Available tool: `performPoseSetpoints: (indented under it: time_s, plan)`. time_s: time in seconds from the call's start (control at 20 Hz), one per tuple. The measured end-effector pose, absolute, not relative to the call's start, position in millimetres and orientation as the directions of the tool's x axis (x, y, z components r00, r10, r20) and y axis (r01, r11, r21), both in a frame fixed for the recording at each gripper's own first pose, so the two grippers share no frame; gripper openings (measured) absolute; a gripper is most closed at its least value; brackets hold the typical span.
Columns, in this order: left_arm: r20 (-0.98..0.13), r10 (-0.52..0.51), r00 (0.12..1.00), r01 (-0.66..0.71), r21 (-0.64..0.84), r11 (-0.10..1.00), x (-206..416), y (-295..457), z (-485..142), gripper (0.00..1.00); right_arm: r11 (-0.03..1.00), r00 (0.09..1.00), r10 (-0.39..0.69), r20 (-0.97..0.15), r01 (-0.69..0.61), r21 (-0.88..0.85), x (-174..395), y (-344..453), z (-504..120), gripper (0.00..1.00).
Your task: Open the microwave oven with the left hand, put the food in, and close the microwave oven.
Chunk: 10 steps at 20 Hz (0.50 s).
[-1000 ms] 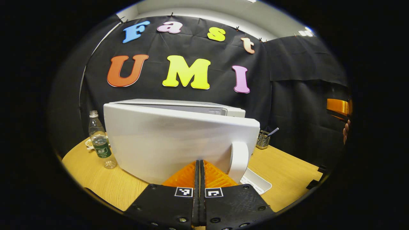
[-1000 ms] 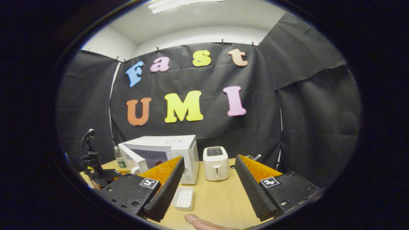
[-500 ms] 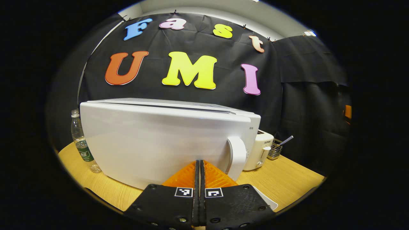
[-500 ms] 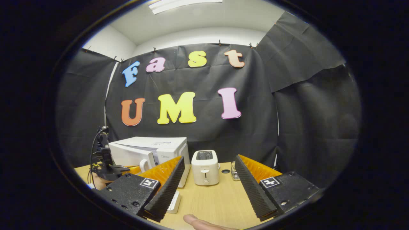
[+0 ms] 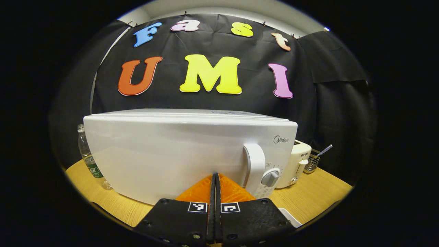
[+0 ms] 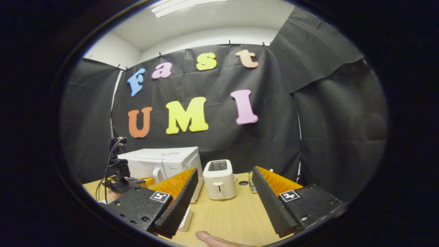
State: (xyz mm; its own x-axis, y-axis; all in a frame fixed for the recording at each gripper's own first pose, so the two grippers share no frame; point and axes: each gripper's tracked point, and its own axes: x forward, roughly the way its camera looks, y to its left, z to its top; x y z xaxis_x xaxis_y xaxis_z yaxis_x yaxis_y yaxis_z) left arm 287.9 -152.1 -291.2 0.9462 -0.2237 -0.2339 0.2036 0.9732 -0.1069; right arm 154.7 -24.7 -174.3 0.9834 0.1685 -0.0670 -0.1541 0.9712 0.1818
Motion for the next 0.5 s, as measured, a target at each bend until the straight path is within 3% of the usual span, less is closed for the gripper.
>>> performPoseSetpoints:
  time_s: [0.05, 0.1, 0.3, 0.35, 0.4, 0.45, 0.5]
  plan:
    - [-0.238, -0.227, 0.944, 0.196, -0.146, 0.970, 285, -154, -289, 0.00, 0.970, 0.982, 0.170, -0.081, -0.152, 0.189, 156, -24, -178, 0.90]
    - [-0.231, -0.224, 0.947, 0.191, -0.156, 0.969, 289, -153, -287, 0.01, 0.969, 0.981, 0.172, -0.090, -0.152, 0.195, 154, -23, -180, 1.00]
    - [-0.246, -0.224, 0.943, 0.190, -0.154, 0.970, 286, -154, -293, 0.01, 0.972, 0.984, 0.153, -0.095, -0.133, 0.194, 143, -21, -172, 1.00]
    - [-0.245, -0.228, 0.942, 0.195, -0.152, 0.969, 288, -154, -292, 0.01, 0.973, 0.985, 0.148, -0.094, -0.128, 0.193, 139, -19, -170, 0.89]
    - [-0.247, -0.234, 0.940, 0.201, -0.153, 0.968, 287, -154, -293, 0.01, 0.974, 0.985, 0.142, -0.102, -0.120, 0.192, 133, -17, -170, 1.00]
    - [-0.252, -0.238, 0.938, 0.200, -0.166, 0.966, 287, -154, -294, 0.01, 0.973, 0.985, 0.140, -0.100, -0.118, 0.197, 128, -15, -166, 0.89]
    - [-0.252, -0.239, 0.938, 0.200, -0.171, 0.965, 288, -156, -291, 0.01, 0.973, 0.986, 0.136, -0.101, -0.113, 0.203, 123, -13, -163, 1.00]
